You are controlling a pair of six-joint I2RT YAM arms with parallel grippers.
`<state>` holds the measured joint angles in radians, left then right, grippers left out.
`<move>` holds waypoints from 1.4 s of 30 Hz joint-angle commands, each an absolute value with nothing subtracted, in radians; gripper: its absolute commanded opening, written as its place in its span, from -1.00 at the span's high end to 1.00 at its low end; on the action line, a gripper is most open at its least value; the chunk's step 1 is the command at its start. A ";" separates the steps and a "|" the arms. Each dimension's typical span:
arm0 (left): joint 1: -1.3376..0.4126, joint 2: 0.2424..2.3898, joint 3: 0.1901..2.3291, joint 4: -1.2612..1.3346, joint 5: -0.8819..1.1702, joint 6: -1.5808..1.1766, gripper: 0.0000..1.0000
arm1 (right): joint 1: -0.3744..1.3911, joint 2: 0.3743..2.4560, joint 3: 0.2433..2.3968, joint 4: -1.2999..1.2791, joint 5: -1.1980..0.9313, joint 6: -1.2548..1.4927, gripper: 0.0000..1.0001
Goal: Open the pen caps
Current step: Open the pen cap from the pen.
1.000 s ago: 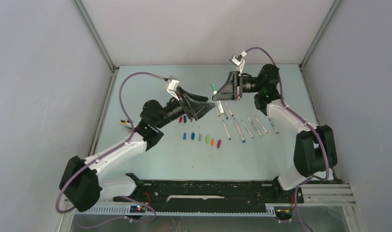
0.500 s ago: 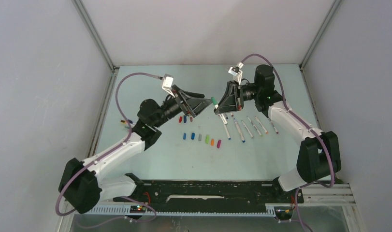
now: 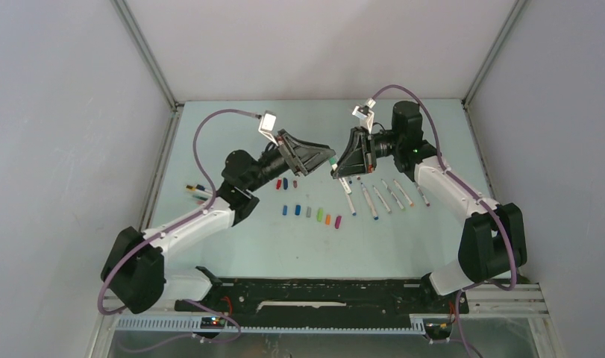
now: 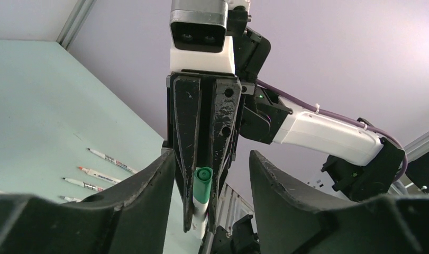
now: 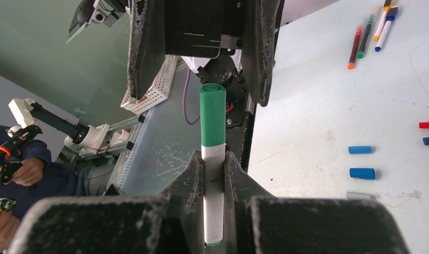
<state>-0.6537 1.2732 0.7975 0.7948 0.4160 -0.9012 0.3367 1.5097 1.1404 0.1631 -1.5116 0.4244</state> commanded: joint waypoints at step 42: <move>-0.474 1.168 1.183 0.762 0.141 -0.593 1.00 | 0.421 1.525 1.144 0.052 -1.605 0.279 1.00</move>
<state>-0.5140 1.2259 1.1015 0.5579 0.3004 -0.6079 0.4053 1.5143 1.1481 0.1123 -1.5017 0.3218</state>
